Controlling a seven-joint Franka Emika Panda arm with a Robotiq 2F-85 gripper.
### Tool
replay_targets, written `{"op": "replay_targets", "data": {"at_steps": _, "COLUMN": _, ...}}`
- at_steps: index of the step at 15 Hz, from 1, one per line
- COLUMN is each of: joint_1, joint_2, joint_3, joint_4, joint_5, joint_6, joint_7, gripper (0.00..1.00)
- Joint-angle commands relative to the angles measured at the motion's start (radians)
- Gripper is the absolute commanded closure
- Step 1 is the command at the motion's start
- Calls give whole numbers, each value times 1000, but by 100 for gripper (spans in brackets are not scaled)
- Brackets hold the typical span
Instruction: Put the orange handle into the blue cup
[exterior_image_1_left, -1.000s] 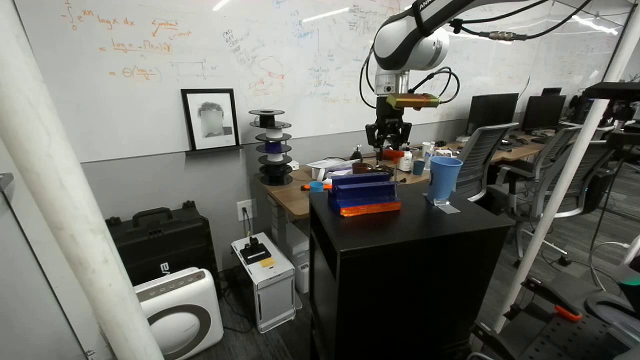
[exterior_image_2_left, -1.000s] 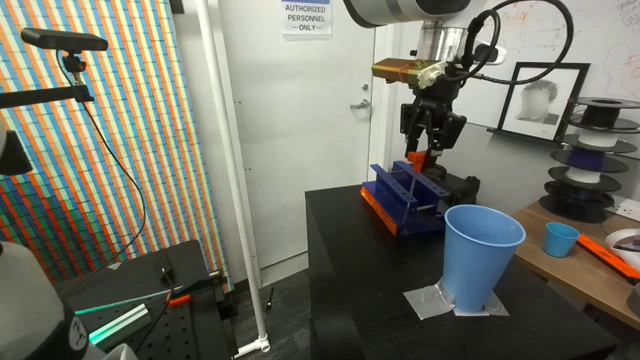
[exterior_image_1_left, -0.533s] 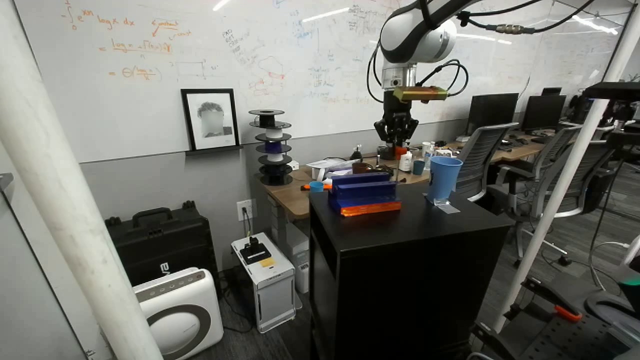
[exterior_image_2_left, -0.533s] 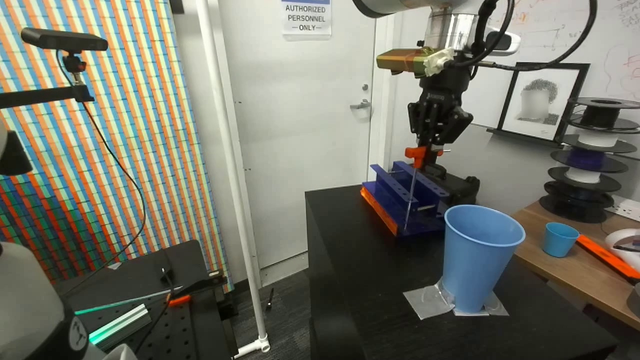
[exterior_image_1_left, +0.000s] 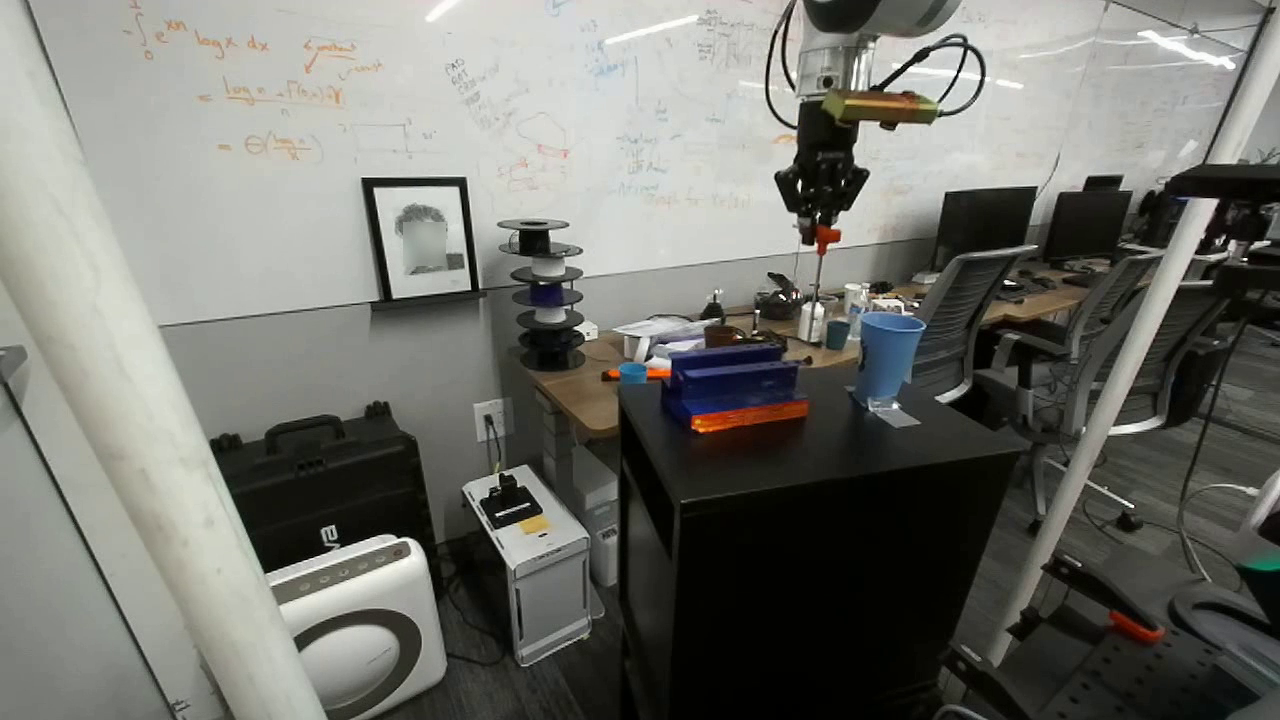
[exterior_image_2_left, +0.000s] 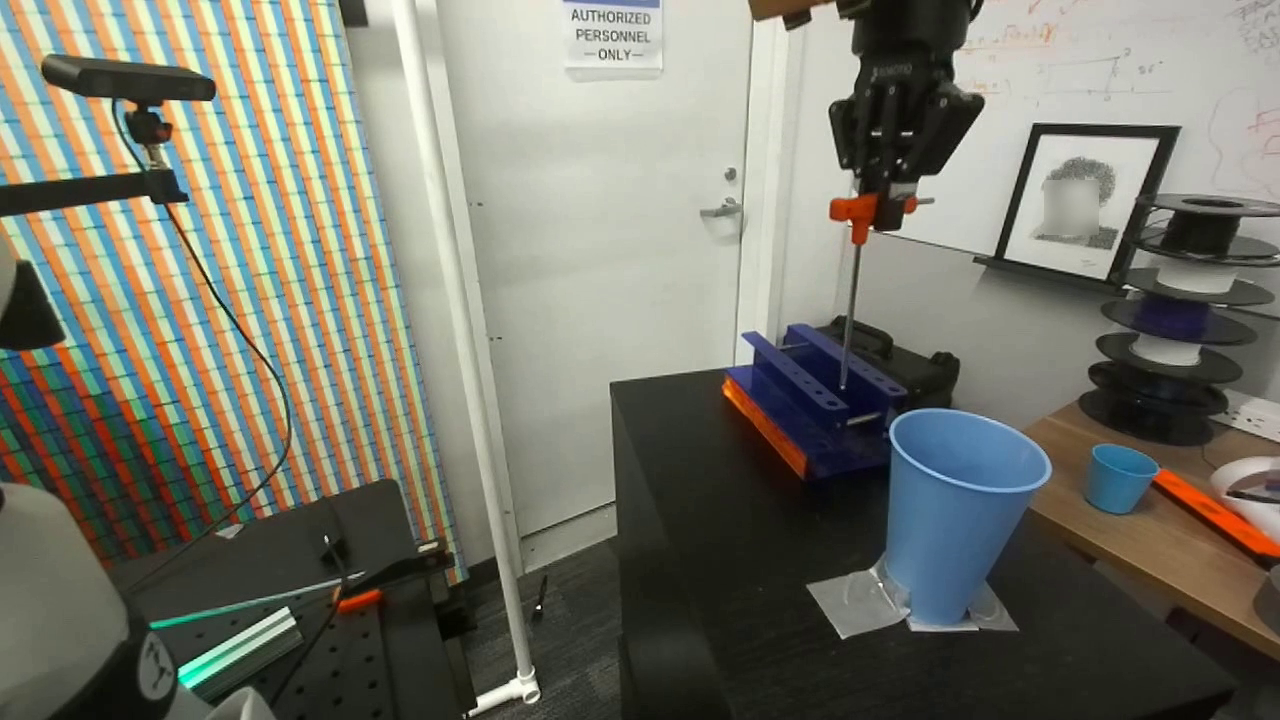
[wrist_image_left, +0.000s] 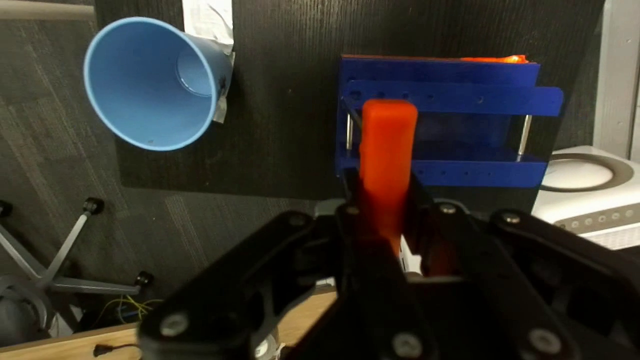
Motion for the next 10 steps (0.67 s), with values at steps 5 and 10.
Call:
{"op": "replay_targets", "data": {"at_steps": 5, "joint_1": -84, "joint_2": -133, "joint_3": -55, "joint_4": -3, "joint_5": -89, "joint_6": -82, "joint_7": 43, "gripper": 90}}
{"op": "replay_targets", "data": {"at_steps": 10, "joint_1": -123, "joint_2": -84, "joint_3": -79, "joint_4": -29, "joint_5": -60, "joint_6": -20, "joint_7": 10, "gripper": 90}}
